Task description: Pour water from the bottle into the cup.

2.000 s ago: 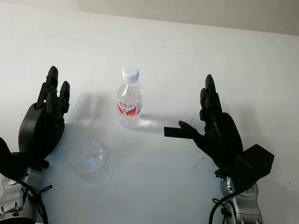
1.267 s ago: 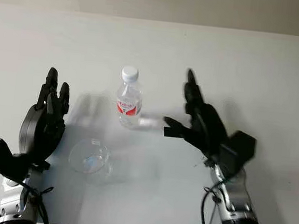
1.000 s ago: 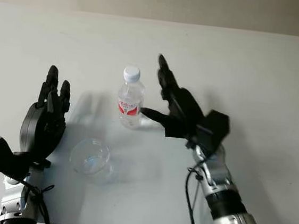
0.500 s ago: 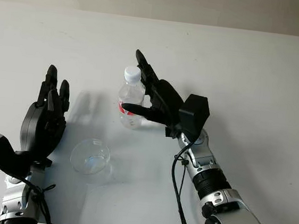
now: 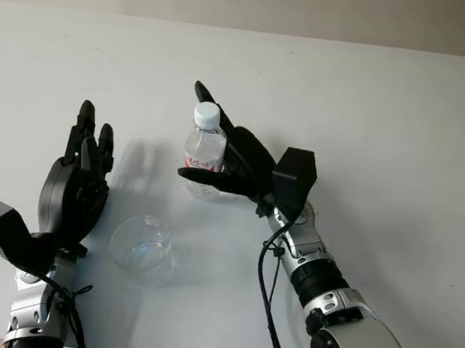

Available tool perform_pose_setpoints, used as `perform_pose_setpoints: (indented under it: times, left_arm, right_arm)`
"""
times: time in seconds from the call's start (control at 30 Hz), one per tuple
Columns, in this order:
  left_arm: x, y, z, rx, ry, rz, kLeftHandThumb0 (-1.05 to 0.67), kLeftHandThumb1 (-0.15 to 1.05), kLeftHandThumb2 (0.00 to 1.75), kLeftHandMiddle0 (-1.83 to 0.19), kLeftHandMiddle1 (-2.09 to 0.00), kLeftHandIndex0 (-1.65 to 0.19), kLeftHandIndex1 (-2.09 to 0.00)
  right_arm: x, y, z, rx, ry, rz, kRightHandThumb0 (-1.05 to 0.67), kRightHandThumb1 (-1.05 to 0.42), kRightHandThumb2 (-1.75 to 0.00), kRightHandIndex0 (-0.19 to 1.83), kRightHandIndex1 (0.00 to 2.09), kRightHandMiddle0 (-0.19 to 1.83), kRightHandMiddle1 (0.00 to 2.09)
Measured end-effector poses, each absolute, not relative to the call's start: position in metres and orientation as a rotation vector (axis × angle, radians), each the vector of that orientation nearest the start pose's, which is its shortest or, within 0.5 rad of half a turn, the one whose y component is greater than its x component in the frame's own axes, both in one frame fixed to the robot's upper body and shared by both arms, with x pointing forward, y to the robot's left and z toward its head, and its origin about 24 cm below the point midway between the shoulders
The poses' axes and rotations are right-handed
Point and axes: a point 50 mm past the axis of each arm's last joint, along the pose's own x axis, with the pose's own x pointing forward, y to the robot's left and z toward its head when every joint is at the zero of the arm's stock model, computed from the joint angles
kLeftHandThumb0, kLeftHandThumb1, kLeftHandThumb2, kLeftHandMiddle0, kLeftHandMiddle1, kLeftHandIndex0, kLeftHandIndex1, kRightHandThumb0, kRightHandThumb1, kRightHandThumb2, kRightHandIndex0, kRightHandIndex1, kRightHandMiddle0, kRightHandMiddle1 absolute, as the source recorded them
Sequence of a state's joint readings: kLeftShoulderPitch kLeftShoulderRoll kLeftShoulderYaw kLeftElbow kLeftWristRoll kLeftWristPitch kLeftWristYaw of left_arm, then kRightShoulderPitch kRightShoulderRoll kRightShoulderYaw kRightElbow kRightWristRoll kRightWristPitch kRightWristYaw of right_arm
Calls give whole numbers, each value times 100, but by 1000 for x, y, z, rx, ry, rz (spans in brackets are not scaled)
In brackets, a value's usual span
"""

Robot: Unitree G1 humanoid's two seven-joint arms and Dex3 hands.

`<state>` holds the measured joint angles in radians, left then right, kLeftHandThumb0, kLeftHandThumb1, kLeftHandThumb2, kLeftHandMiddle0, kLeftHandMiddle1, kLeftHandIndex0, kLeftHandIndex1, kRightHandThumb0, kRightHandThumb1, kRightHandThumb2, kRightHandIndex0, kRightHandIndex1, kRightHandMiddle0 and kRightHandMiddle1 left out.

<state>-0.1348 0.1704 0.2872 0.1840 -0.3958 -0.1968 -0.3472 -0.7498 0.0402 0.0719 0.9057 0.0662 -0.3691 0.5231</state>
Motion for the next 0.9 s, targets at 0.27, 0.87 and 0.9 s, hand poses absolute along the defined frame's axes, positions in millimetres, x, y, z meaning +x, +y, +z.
perform_pose_setpoints:
  times: [0.27, 0.87, 0.9]
  left_arm:
    - [268, 235, 70, -196, -266, -44, -81, 105, 61, 18, -6, 19, -3]
    - [266, 236, 70, -194, -268, -42, -80, 105, 60, 18, -5, 19, -2]
    - [266, 236, 70, -194, -267, -42, -80, 105, 60, 18, -5, 19, -2]
  right_arm:
    - [359, -43, 90, -15, -132, 779, -63, -75, -5, -18, 146, -19, 170]
    - [367, -35, 103, -234, -183, 751, -22, -99, -10, 183, 209, 183, 209]
    - [367, -35, 103, -236, -184, 748, -23, -100, -11, 183, 209, 183, 209]
